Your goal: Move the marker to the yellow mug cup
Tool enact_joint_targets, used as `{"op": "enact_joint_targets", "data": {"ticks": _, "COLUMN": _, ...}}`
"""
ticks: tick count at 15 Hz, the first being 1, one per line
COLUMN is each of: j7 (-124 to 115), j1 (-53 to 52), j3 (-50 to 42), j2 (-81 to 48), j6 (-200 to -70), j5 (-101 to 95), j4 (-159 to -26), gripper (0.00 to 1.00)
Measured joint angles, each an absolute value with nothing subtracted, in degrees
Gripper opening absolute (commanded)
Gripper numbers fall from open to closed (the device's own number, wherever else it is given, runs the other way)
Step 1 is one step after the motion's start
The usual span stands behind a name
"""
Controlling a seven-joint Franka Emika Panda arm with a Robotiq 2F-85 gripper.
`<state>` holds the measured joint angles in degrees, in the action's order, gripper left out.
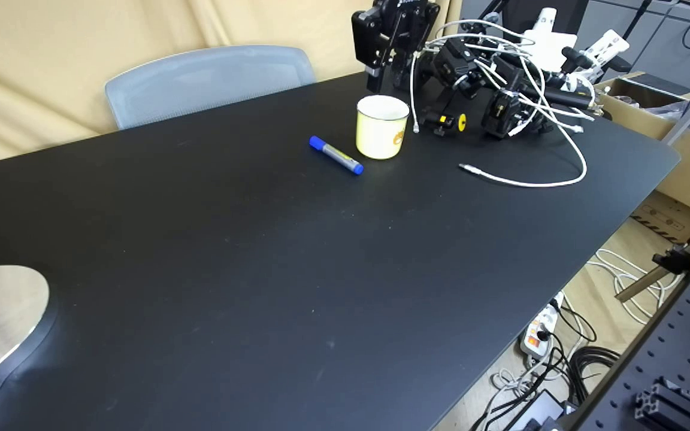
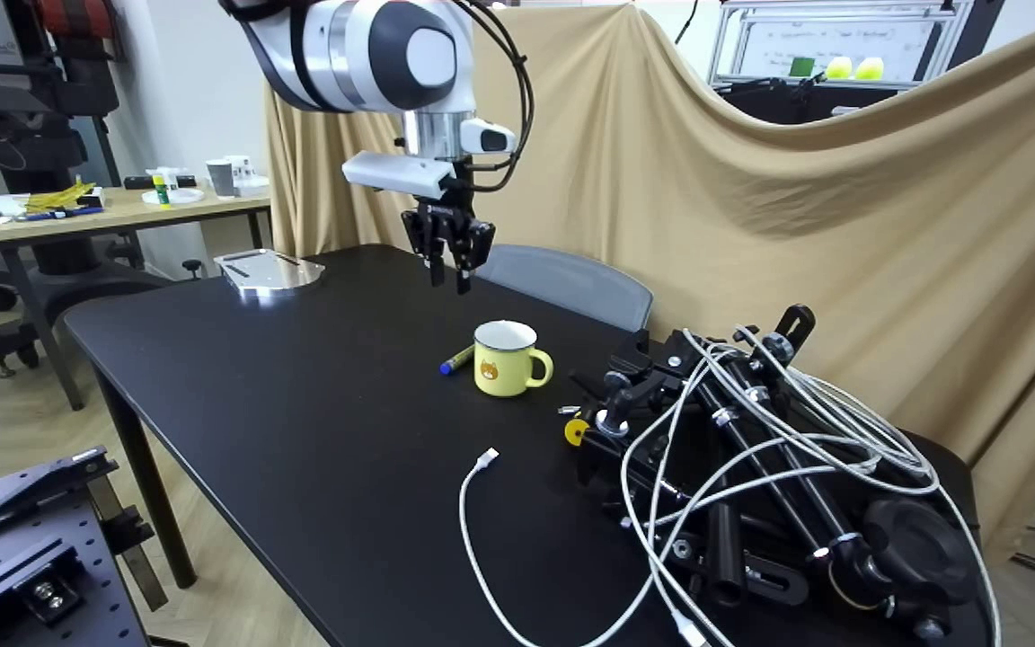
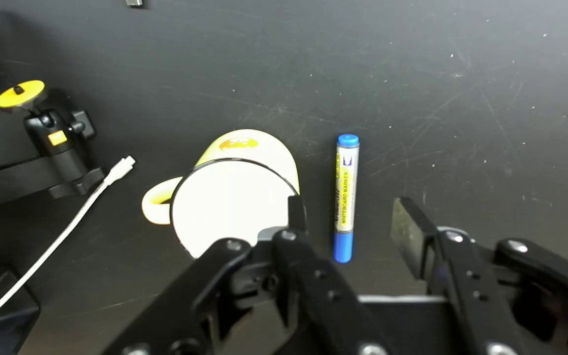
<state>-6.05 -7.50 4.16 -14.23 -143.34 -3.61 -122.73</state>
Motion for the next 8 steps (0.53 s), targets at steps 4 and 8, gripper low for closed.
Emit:
{"op": "enact_joint_targets", "data": {"ticks": 4, "j7": -10.6, "j1": -7.3, "j3": 2.2, "j2": -10.8, "j6": -143.4, "j5": -4.7, "j4": -125.0, "gripper": 1.0}}
{"op": "enact_joint_targets", "data": {"ticks": 8, "j7": -14.4, "j1": -7.0, "j3": 1.2, "j2": -6.9, "j6": -143.3, "j5": -6.2, "j4": -128.3, "gripper": 1.0}}
